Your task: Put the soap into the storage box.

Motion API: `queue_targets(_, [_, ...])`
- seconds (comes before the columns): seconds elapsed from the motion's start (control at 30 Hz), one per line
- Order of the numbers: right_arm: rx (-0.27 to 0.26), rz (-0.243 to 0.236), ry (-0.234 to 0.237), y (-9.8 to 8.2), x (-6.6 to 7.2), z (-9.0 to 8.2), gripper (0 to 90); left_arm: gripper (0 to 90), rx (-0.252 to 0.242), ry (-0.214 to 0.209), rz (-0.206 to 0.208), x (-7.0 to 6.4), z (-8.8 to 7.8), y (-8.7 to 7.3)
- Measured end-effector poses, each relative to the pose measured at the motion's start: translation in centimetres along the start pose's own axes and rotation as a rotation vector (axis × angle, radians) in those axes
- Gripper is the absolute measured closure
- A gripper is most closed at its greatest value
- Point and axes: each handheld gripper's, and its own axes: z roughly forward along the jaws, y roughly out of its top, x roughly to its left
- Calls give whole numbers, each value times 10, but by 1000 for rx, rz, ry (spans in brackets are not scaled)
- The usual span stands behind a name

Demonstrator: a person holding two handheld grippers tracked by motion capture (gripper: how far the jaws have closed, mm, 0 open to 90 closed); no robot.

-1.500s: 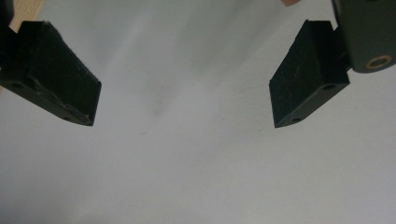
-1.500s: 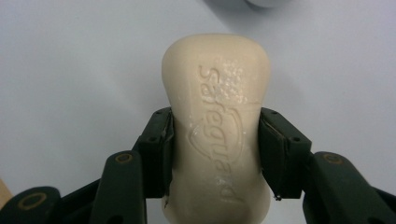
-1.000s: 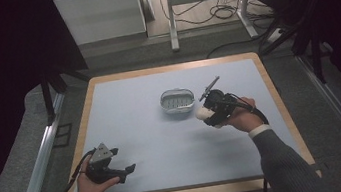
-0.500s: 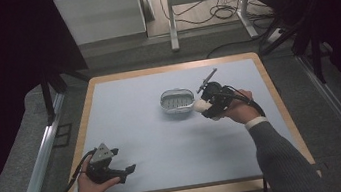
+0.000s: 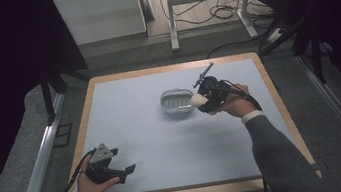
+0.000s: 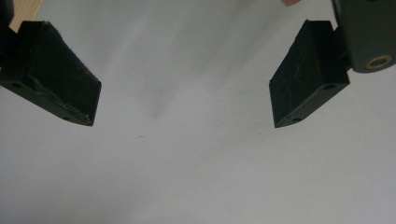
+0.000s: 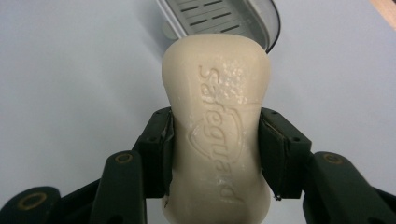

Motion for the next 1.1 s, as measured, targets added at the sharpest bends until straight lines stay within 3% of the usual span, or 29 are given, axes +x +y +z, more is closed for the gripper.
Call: queue_targets(1.1, [25,-25,29,19,-14,31,494,96,5,-6,5,-1,1,0])
